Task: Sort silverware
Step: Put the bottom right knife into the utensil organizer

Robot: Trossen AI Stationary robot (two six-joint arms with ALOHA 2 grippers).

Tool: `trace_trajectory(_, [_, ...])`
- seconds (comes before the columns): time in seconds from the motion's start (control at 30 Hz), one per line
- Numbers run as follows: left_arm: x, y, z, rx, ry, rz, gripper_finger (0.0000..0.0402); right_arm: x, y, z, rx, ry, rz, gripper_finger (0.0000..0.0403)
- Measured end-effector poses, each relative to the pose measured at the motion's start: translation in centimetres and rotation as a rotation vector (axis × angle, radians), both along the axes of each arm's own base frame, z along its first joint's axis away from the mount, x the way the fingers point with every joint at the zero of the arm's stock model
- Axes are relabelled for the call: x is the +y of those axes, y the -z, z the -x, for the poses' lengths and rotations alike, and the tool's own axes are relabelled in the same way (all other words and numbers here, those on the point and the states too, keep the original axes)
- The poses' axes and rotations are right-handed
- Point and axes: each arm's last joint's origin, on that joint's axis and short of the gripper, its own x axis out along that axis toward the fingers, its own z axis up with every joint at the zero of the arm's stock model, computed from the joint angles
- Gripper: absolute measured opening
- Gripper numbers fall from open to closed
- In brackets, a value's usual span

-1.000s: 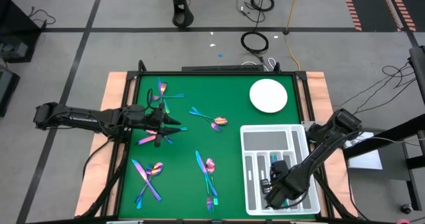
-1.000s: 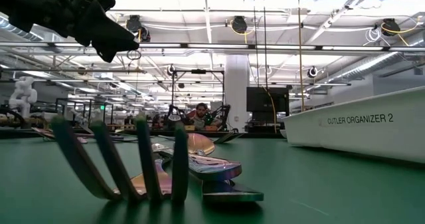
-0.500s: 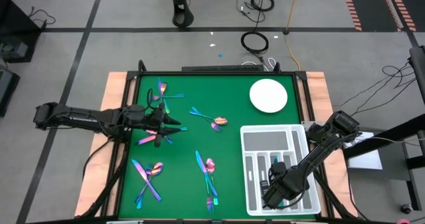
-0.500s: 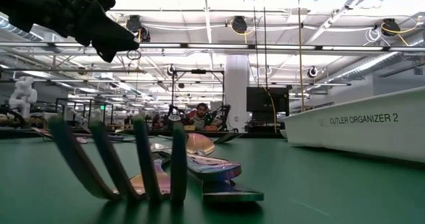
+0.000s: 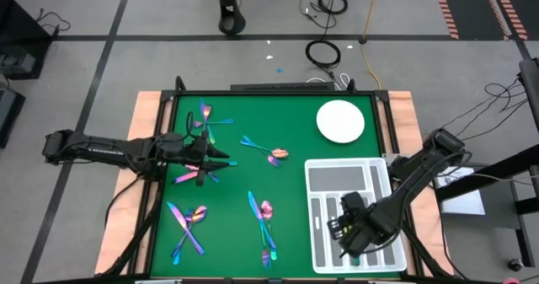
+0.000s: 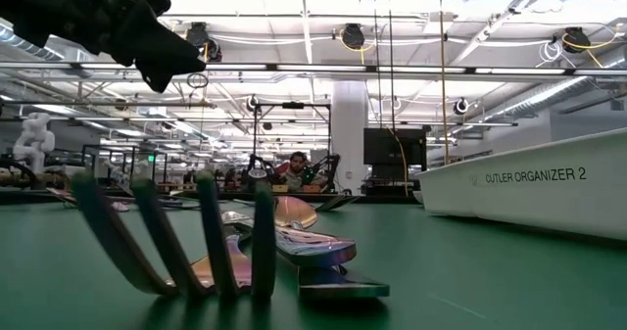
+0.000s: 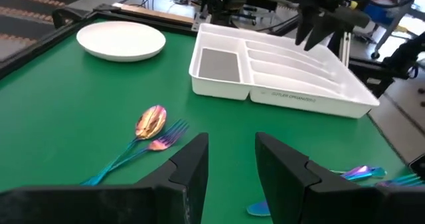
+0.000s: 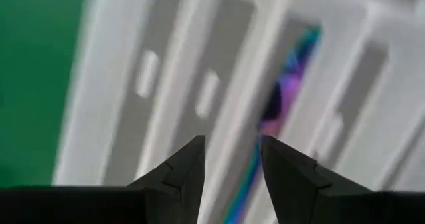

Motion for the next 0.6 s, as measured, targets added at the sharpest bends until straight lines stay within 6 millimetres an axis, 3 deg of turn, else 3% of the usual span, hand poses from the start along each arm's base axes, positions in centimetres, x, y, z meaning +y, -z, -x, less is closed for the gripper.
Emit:
trace_trajectory(0.27, [-0.1, 0.2, 0.1, 0.03, 0.014, 0.121, 0.0125, -2.1, -0.3, -2.6, -0.102, -0.387, 0.212, 0.0135])
trace_trajectory(0.43, [-1.3, 0.2, 0.1, 0.055, 0.112, 0.228, 0.0125, -3.9, -0.7, -5.2, -0.188, -0.54, 0.313, 0.0135])
trace_trajectory(0.6, [-2.8, 0.2, 0.3, 0.042, 0.072, 0.213, 0.0125, -5.1, -1.5, -8.3, -0.357, -0.643, 0.364, 0.0135])
